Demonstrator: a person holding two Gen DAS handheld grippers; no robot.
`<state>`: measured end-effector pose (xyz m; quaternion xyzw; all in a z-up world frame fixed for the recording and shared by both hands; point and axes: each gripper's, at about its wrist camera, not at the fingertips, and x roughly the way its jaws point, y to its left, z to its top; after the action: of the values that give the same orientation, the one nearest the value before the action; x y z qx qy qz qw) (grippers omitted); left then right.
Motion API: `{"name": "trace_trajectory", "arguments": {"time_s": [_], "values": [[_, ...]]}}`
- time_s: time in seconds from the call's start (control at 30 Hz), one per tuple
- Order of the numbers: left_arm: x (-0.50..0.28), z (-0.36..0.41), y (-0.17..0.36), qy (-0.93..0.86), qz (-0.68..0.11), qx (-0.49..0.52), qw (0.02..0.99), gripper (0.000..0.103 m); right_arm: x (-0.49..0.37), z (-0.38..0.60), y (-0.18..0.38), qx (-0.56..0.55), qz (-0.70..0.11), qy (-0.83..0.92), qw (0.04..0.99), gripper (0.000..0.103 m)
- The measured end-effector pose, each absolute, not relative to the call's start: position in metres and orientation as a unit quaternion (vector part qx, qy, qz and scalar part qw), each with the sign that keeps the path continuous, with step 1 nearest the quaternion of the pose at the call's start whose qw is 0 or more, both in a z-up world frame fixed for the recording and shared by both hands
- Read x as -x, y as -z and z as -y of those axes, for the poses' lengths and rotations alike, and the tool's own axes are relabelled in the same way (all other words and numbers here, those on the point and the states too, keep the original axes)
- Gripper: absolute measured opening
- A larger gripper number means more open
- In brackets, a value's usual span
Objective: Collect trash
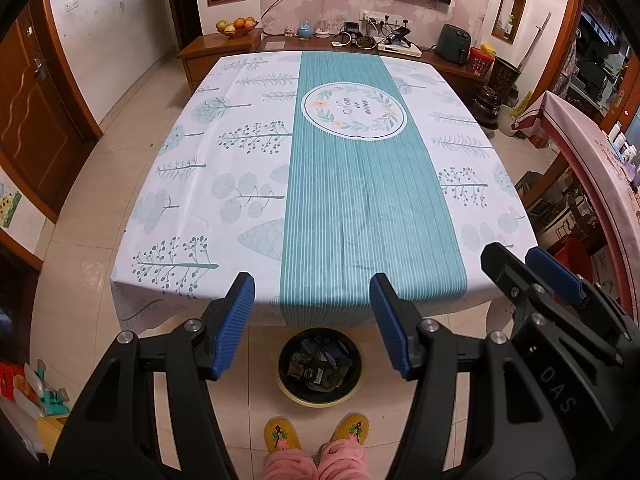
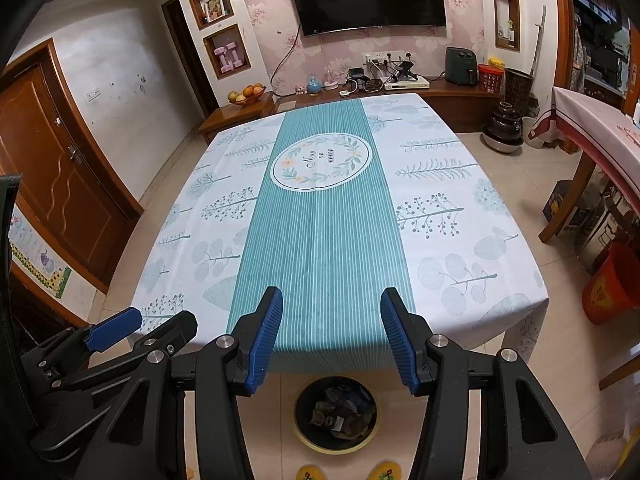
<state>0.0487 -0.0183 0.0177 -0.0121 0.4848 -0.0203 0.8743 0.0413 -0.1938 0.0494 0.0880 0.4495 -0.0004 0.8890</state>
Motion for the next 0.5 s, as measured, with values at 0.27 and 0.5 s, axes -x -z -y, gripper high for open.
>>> {"name": "trace_trajectory", "arguments": {"time_s": [0.27, 0.5], "values": [[-0.0456, 0.0170, -0.0171, 0.018, -0.484, 0.013, 0.875, 0.057, -0.0413, 0.1935, -0.0497, -0.088, -0.450, 0.000, 0.889, 0.052], [-0.0436, 0.0172, -0.0175, 0.015, -0.485, 0.014, 0.874, 0.057, -0.0404, 0.1942, -0.0496, -0.088, -0.450, 0.000, 0.889, 0.052]]}}
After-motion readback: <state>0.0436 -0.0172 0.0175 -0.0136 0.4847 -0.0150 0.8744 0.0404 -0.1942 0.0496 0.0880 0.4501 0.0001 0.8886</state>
